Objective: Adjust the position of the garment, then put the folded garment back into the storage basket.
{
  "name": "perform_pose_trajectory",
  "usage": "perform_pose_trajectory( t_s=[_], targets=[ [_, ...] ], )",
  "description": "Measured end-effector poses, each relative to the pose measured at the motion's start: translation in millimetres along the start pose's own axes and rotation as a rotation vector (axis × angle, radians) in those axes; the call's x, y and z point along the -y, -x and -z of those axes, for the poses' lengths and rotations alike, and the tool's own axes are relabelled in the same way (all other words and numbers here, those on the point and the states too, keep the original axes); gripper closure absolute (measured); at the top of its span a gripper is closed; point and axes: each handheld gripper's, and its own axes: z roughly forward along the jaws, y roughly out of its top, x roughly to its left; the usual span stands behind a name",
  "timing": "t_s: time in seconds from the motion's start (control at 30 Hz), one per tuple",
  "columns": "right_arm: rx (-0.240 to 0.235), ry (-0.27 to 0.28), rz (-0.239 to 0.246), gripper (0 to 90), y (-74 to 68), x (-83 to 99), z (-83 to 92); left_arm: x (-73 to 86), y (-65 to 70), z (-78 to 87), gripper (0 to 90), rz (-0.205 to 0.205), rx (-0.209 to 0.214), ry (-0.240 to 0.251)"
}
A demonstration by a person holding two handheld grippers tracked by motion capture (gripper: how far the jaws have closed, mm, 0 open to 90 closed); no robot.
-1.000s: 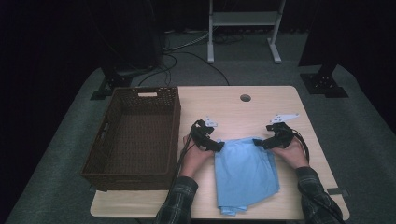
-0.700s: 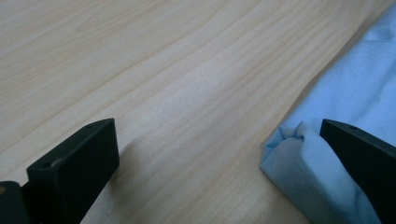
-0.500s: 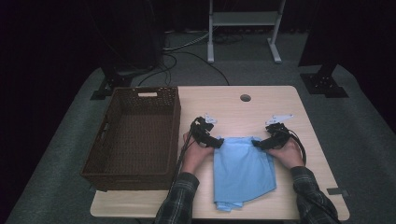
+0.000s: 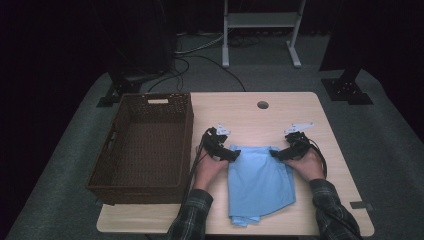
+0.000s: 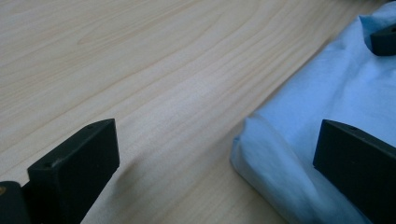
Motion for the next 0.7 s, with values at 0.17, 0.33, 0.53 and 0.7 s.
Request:
perform_pose_trajectory(
  t_s=[0.17, 0.33, 0.53, 0.7],
  targets=[
    [0.000, 0.000, 0.000, 0.0, 0.0, 0.0, 0.0, 4.5, 6.3, 5.1, 0.0, -0.008, -0.005, 0.002],
    [0.001, 0.001, 0.000, 0.0, -0.1, 0.0, 0.0, 8.1, 11.1, 9.7, 0.0, -0.015, -0.003, 0.012],
    [0.001, 0.001, -0.001, 0.0, -0.1, 0.0, 0.0, 11.1, 15.7, 12.9, 0.0, -0.017, 0.001, 0.019],
    [0.003, 0.001, -0.004, 0.0, -0.2, -0.1, -0.1, 13.9, 19.9, 16.3, 0.0, -0.021, 0.006, 0.019]
  ],
)
